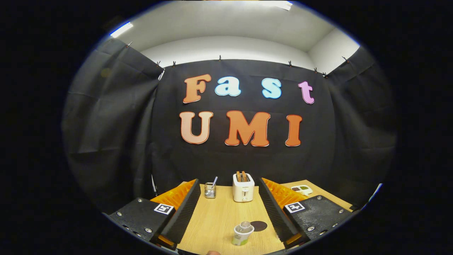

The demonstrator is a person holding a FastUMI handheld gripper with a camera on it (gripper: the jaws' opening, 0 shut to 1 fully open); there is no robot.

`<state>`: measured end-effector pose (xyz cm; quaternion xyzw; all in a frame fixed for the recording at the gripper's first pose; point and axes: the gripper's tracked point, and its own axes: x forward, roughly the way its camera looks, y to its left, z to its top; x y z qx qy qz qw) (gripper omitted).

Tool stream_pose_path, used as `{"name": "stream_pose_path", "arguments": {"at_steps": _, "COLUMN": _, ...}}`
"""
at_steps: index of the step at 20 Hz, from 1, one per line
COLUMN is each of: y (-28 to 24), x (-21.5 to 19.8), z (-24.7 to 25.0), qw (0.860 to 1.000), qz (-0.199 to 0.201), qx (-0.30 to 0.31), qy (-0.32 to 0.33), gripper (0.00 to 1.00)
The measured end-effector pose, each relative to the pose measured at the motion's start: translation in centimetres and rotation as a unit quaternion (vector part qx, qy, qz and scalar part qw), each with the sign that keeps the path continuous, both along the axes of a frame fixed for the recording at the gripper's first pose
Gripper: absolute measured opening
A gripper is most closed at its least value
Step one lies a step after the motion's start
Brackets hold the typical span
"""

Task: Take the bottle from table, then pour the juice into the cup, finally place the bottle on the coaster

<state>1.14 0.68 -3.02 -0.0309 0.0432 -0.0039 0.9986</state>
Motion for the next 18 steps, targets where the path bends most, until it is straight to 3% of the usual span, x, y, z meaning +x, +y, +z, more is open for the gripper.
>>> {"name": "stream_pose_path", "arguments": {"at_steps": 7, "y": -1.1, "x": 1.1, "z": -2.7, "qw": 1.0, "qz": -0.014, "qx": 0.004, "qy": 0.016, "gripper": 0.98}}
{"name": "stream_pose_path", "arguments": {"at_steps": 18, "y": -3.8, "x": 2.4, "z": -13.7, "qw": 0.995, "qz": -0.04, "qx": 0.004, "qy": 0.092, "gripper": 0.98}}
